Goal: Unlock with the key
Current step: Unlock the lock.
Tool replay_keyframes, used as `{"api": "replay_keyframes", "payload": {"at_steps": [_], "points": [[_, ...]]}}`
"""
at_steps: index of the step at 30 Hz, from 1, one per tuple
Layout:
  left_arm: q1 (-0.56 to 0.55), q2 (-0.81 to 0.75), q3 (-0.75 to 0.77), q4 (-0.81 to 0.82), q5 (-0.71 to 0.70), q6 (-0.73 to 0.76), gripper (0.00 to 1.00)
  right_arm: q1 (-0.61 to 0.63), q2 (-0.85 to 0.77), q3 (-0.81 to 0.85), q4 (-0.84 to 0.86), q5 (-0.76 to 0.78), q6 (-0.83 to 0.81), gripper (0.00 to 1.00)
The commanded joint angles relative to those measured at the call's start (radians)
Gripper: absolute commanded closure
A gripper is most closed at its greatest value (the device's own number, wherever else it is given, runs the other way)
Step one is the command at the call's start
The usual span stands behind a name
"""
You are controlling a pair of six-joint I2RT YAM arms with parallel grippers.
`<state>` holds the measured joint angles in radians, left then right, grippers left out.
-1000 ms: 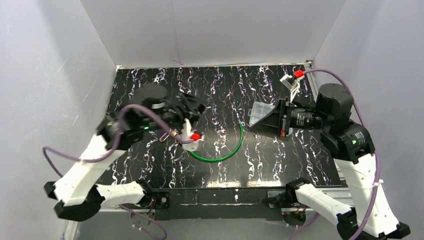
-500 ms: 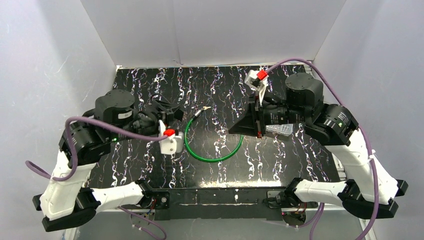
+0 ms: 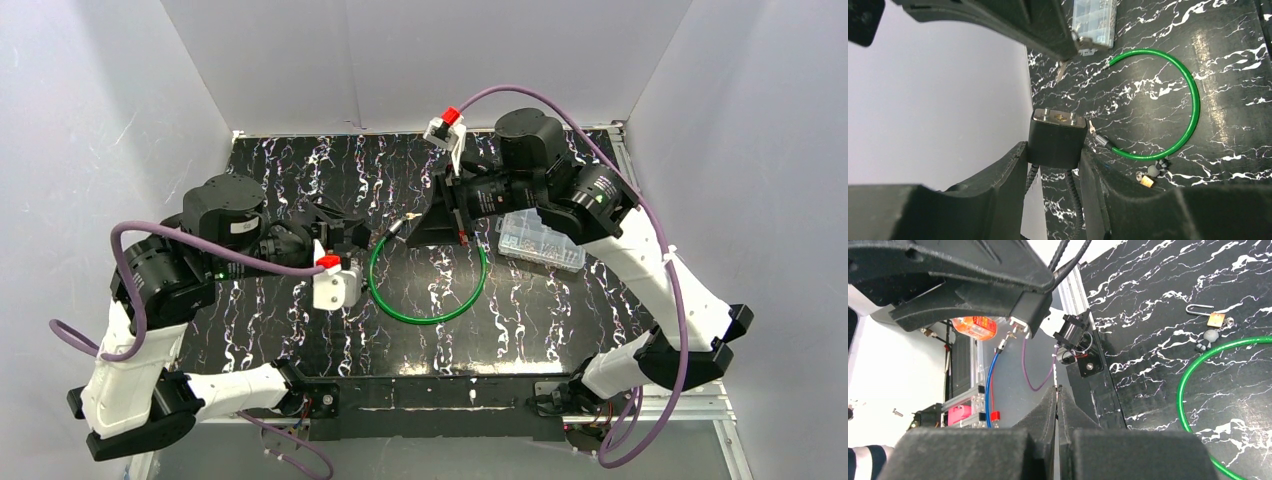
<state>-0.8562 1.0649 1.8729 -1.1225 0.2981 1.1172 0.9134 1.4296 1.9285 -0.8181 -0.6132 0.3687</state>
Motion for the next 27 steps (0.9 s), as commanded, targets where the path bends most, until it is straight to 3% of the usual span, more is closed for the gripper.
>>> {"api": "replay_keyframes", "payload": {"at_steps": [1, 10, 27], "points": [[0.001, -0.029, -0.014, 0.018, 0.086, 0.029, 1.0, 0.019, -0.007, 0.052, 0.093, -0.024, 0.031, 0.99], [0.0, -0.005, -0.043, 0.079, -0.013, -0.001, 1.0, 0.037, 0.008, 0.049, 0.115, -0.021, 0.035, 0.99], [-0.043, -0.025, -0.14, 0.163, -0.194, 0.11, 1.0, 0.038, 0.081, 0.098, 0.03, 0.031, 0.034, 0.99]]}}
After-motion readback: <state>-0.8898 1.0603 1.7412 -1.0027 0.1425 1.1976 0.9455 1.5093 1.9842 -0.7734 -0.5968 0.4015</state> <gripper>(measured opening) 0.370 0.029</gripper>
